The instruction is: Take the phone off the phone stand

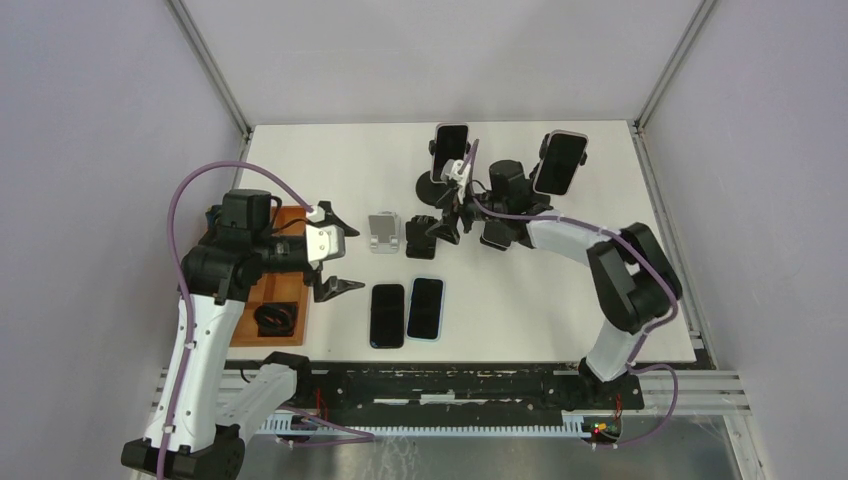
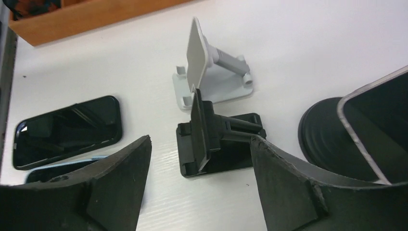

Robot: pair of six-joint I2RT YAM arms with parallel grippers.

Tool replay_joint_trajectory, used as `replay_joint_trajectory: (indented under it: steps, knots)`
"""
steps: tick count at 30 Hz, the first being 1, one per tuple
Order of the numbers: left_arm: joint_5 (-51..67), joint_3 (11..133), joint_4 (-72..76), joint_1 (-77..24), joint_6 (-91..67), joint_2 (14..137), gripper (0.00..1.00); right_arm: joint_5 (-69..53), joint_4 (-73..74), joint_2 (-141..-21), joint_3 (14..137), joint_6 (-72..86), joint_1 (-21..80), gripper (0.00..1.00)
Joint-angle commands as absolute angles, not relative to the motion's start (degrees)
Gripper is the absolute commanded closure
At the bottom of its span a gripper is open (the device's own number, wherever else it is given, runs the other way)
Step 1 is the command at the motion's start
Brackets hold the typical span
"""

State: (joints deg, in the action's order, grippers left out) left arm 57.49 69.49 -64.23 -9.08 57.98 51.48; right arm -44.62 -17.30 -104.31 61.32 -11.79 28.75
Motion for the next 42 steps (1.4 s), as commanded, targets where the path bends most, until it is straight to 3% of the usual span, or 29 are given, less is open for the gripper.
replay_joint_trajectory:
  steps: [1, 3, 7, 11, 16, 20, 30, 36, 42]
  knots:
    - [59.8, 71.8, -64.5, -9.1, 57.5, 50.2, 0.00, -45.0, -19.2, -93.3, 56.1, -8.8, 29.0, 0.17]
    - [60.0, 72.1, -64.6, -9.1, 57.3, 49.9, 0.00, -44.5, -20.5, -89.2, 52.2, -7.1, 29.0, 0.02]
    - [60.4, 73.3, -64.5, -9.1, 56.3, 49.5, 0.00, -38.6, -21.9, -80.1, 45.4, -1.2, 28.9, 0.02]
    - [58.0, 74.3, -60.8, -9.1, 50.2, 48.6, 0.00, -25.4, -18.6, -67.6, 41.3, 8.5, 28.2, 0.02]
    - [53.3, 73.3, -52.5, -9.1, 37.9, 46.3, 0.00, -12.4, -17.2, -55.2, 32.5, 7.5, 28.0, 0.02]
    - [46.4, 73.7, -47.0, -9.1, 24.4, 47.2, 0.00, -2.1, -13.6, -52.2, 29.2, 7.3, 27.7, 0.02]
    - [34.4, 78.9, -52.3, -9.1, 23.8, 52.4, 0.00, -10.1, -21.2, -61.7, 25.1, 11.3, 17.7, 0.02]
    - [35.9, 78.5, -54.3, -9.1, 27.0, 52.6, 0.00, -15.3, -27.7, -70.7, 27.1, 10.4, 15.2, 0.02]
    - [36.7, 77.8, -54.9, -9.1, 29.3, 52.7, 0.00, -17.9, -36.8, -75.4, 27.3, 9.7, 14.9, 0.13]
